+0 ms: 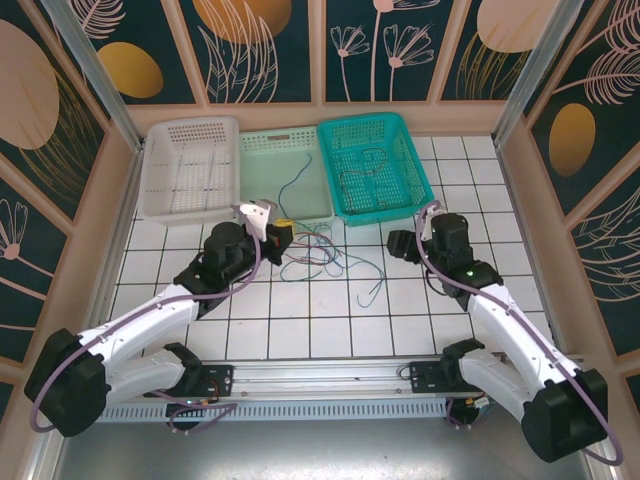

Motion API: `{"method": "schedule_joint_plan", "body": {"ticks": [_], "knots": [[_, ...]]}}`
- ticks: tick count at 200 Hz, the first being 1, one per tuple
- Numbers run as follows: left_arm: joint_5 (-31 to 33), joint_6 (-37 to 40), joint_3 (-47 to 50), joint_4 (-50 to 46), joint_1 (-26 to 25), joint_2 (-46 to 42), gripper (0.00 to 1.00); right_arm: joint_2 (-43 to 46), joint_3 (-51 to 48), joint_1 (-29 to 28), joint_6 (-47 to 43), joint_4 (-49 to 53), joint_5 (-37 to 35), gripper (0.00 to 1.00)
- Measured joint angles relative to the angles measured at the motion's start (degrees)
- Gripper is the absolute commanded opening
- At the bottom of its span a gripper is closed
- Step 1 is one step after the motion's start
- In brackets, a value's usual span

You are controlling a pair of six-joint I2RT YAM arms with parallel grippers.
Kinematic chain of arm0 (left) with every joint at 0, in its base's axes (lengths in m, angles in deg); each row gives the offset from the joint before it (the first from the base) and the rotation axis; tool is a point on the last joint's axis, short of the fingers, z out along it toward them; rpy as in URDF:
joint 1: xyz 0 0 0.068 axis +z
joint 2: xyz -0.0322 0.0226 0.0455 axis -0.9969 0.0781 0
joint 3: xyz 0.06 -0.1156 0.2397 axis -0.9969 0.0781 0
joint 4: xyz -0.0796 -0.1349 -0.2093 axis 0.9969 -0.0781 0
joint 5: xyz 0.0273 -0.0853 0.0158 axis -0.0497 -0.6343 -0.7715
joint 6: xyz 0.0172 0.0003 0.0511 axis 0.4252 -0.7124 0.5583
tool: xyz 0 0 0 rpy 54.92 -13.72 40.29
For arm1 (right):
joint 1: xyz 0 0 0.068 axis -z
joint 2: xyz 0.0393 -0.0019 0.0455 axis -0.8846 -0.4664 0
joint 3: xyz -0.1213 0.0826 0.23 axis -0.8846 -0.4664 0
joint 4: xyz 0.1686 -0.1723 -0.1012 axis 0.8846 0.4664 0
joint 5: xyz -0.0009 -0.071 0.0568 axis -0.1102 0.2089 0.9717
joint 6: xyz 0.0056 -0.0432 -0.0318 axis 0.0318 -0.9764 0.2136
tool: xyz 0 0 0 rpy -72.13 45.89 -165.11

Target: Untangle the cables

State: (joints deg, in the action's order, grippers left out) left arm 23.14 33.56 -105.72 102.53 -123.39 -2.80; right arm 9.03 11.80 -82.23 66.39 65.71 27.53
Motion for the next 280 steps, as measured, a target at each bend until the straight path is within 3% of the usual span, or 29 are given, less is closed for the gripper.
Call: {"method": "schedule_joint_plan", "body": {"ticks": [26, 52, 127, 212, 280], "knots": [[0.0, 0.0, -0.17, -1.18, 0.0, 0.15, 0.0, 1.88, 0.0, 0.0, 0.2, 0.81, -2.86, 0.73], [-0.24, 0.0, -0.2, -1.64, 0.0, 0.26, 0.0, 1.95, -0.07, -1.14, 0.15, -0.98, 2.29, 0.7], [-1.51, -0.5, -2.58, -1.9, 0.0, 4.04, 0.0, -6.38, -0.28, -15.91, -2.36, -14.56, 10.43, 0.61], [0.31, -8.83, -4.66, -1.31, 0.0, 7.28, 0.0, -16.26, -6.56, -26.51, 9.75, -36.63, 10.12, 0.73], [-2.21, -16.02, -4.28, 2.1, 0.0, 8.17, 0.0, -24.09, -5.88, -31.56, 18.95, -45.33, 1.73, 0.82]]}}
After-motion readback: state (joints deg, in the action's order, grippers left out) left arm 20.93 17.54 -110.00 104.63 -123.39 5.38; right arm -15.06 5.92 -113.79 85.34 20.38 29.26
